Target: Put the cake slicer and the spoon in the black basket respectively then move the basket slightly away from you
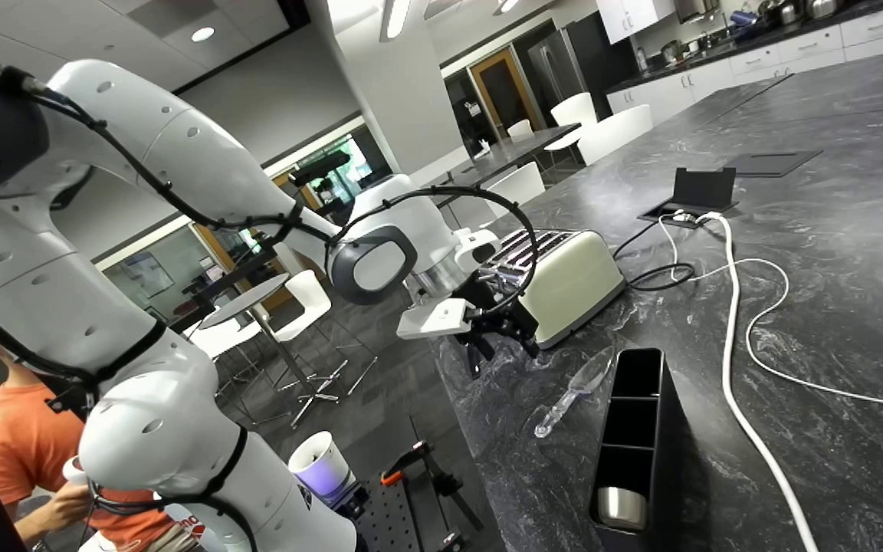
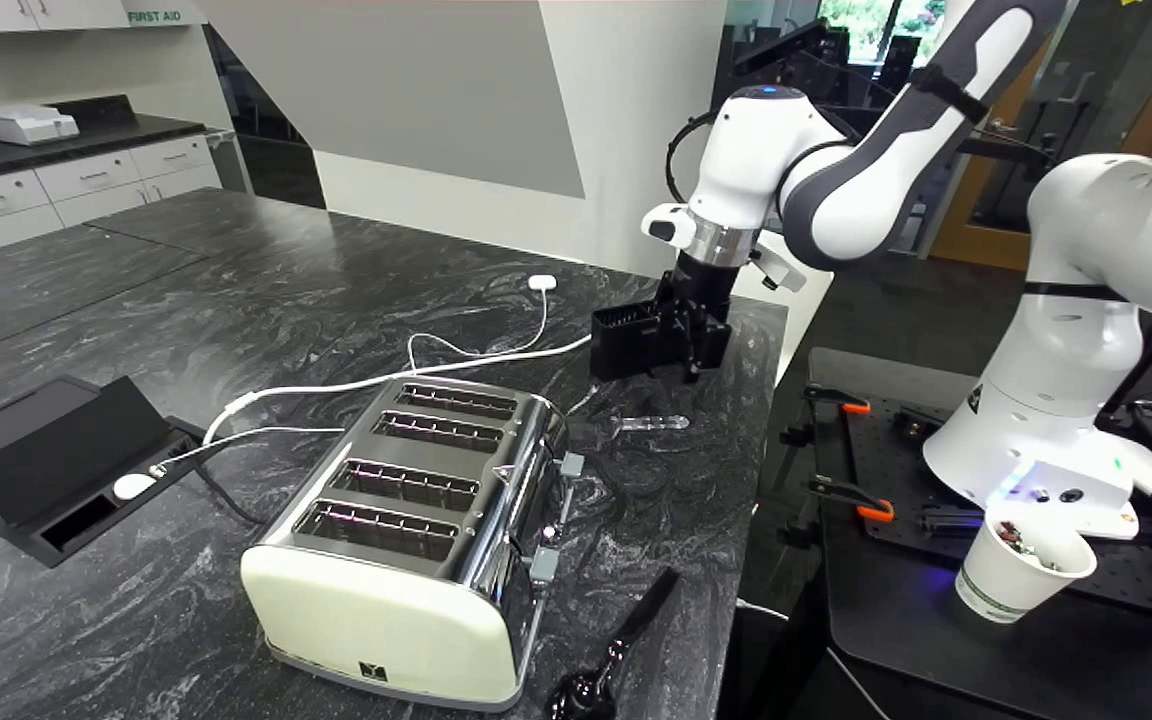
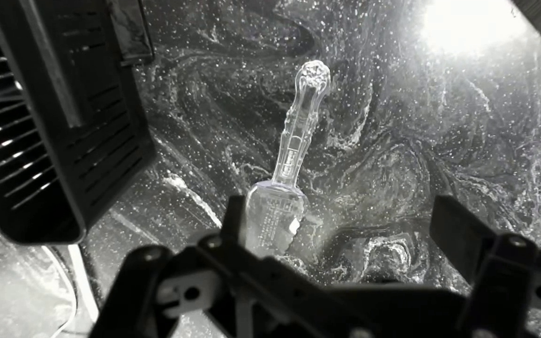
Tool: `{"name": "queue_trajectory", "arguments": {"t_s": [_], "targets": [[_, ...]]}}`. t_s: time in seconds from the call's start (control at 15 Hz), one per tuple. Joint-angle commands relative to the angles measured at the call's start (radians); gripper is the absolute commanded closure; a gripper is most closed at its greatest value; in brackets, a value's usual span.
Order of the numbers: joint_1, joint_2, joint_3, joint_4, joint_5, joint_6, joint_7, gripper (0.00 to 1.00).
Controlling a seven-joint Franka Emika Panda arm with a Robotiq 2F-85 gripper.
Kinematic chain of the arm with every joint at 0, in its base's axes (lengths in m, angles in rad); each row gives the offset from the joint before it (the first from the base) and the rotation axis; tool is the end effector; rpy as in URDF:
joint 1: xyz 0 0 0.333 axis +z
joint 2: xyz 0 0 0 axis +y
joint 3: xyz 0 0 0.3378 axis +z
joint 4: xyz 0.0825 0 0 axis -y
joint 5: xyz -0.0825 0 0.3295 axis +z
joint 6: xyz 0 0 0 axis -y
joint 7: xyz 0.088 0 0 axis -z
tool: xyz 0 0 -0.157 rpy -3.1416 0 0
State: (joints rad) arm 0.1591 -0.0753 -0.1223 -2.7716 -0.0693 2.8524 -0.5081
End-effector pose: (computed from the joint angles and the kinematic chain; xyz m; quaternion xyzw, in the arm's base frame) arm 0.3841 0.0176 0.2726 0.9510 0.2991 0.0738 0.0258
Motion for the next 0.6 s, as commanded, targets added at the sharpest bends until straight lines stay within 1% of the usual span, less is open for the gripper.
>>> {"name": "queue_trajectory", "arguments": {"t_s": [0.0,0.27,0.47,0.53], "targets": [[-0.036,0.05,0.035,0.026,0.052,0.03,-0.041,0.0],[-0.053,0.117,0.063,0.069,0.117,0.024,-0.077,0.0],[-0.087,0.187,0.1,0.116,0.15,0.029,-0.105,0.0],[-0.102,0.214,0.113,0.135,0.143,0.027,-0.1,0.0]]}}
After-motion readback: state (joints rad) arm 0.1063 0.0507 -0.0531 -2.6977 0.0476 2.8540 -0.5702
